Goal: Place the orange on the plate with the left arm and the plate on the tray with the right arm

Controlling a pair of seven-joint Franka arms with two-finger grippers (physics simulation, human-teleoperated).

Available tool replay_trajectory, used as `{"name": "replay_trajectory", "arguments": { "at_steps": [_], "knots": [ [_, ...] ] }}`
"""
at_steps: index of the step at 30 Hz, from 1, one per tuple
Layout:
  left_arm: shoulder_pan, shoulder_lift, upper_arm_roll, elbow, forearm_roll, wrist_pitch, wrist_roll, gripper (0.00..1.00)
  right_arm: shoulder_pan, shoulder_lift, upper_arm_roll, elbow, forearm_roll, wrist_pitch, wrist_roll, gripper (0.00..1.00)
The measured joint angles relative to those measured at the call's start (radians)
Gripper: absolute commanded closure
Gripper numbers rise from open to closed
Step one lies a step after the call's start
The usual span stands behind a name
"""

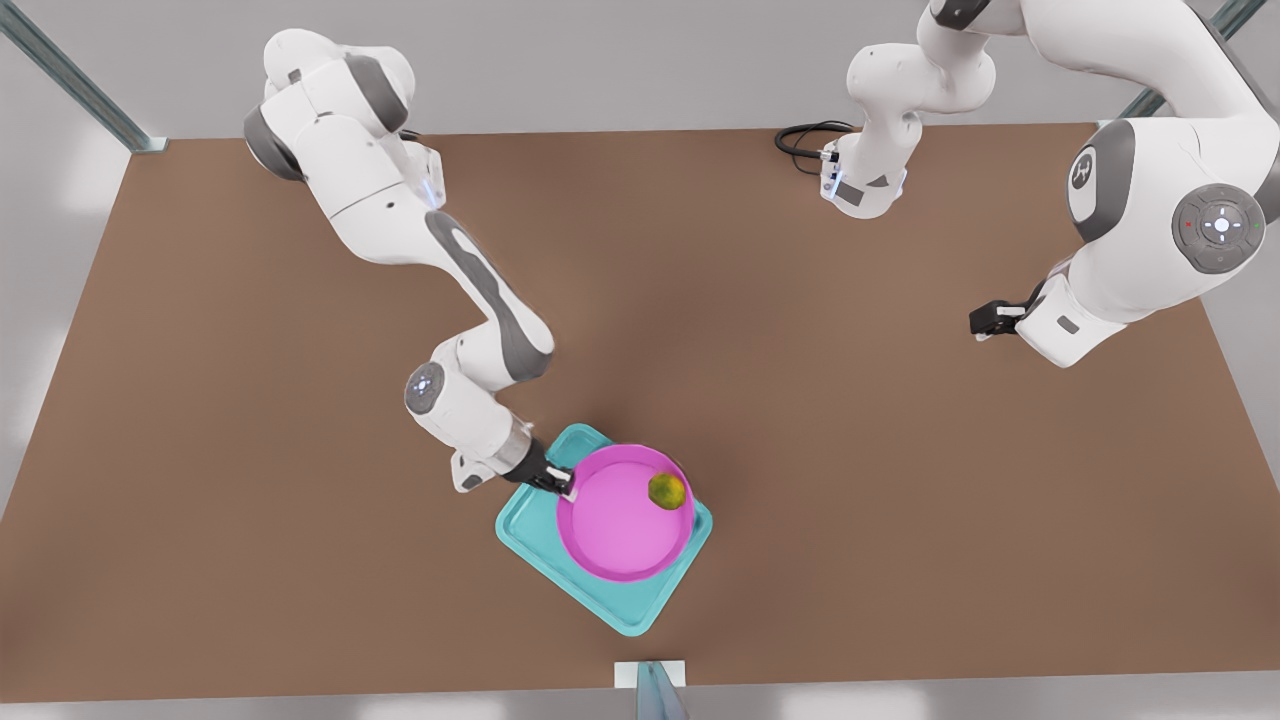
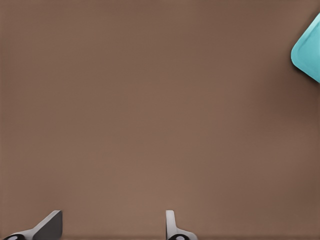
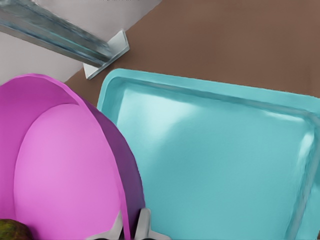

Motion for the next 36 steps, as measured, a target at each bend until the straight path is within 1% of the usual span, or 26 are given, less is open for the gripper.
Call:
{"name": "replay_trajectory", "arguments": {
  "at_steps": [2, 5, 13, 14, 15, 21, 23, 24, 25, 28, 29, 30, 32, 33, 36],
  "knots": [
    [0.000, 0.000, 0.000, 0.000, 0.000, 0.000, 0.000, 0.00, -0.050, 0.012, 0.000, 0.016, 0.000, -0.066, -0.017, 0.79],
    [0.000, 0.000, 0.000, 0.000, 0.000, 0.001, 0.001, 0.00, -0.082, 0.034, 0.001, 0.029, 0.002, -0.135, -0.044, 0.79],
    [0.000, 0.002, 0.000, 0.002, 0.000, 0.002, 0.002, 0.00, -0.070, 0.109, 0.003, 0.108, 0.002, -0.208, -0.100, 0.79],
    [0.000, 0.002, 0.000, 0.002, 0.000, 0.003, 0.002, 0.00, -0.066, 0.114, 0.004, 0.114, 0.002, -0.211, -0.105, 0.34],
    [0.000, 0.002, 0.000, 0.002, 0.000, 0.003, 0.002, 0.00, -0.064, 0.118, 0.004, 0.118, 0.000, -0.215, -0.109, 0.00],
    [0.000, 0.001, 0.000, 0.002, -0.002, 0.003, 0.002, 0.00, -0.058, 0.119, 0.004, 0.128, -0.003, -0.227, -0.123, 0.00],
    [0.000, 0.000, 0.000, 0.003, -0.007, 0.002, 0.002, 0.00, -0.065, 0.094, 0.000, 0.129, -0.008, -0.241, -0.128, 0.00],
    [0.000, 0.000, 0.000, 0.003, -0.008, 0.002, 0.002, 0.00, -0.076, 0.062, -0.018, 0.134, -0.033, -0.285, -0.131, 0.00],
    [0.000, 0.000, 0.000, 0.003, -0.010, 0.002, 0.002, 0.00, -0.102, 0.041, -0.048, 0.191, -0.087, -0.358, -0.140, 0.00],
    [0.000, 0.005, -0.001, 0.015, -0.014, 0.000, -0.001, 0.00, -0.215, 0.011, -0.105, 0.502, -0.327, -0.685, -0.213, 0.00],
    [-0.001, 0.005, 0.000, 0.018, -0.019, -0.003, -0.002, 0.00, -0.226, -0.027, -0.113, 0.566, -0.397, -0.799, -0.239, 0.00],
    [-0.001, 0.006, 0.002, 0.020, -0.024, -0.006, -0.004, 0.00, -0.232, -0.094, -0.115, 0.585, -0.455, -0.898, -0.262, 0.00],
    [-0.001, 0.003, -0.002, 0.021, -0.034, -0.013, -0.008, 0.00, -0.235, -0.298, -0.115, 0.417, -0.535, -1.032, -0.305, 0.00],
    [-0.002, 0.005, -0.006, 0.020, -0.038, -0.016, -0.009, 0.00, -0.236, -0.365, -0.116, 0.345, -0.558, -1.076, -0.324, 0.00],
    [-0.012, 0.015, -0.011, 0.018, -0.045, -0.022, -0.013, 0.00, -0.255, -0.434, -0.117, 0.266, -0.588, -1.169, -0.373, 0.00]
  ]
}}
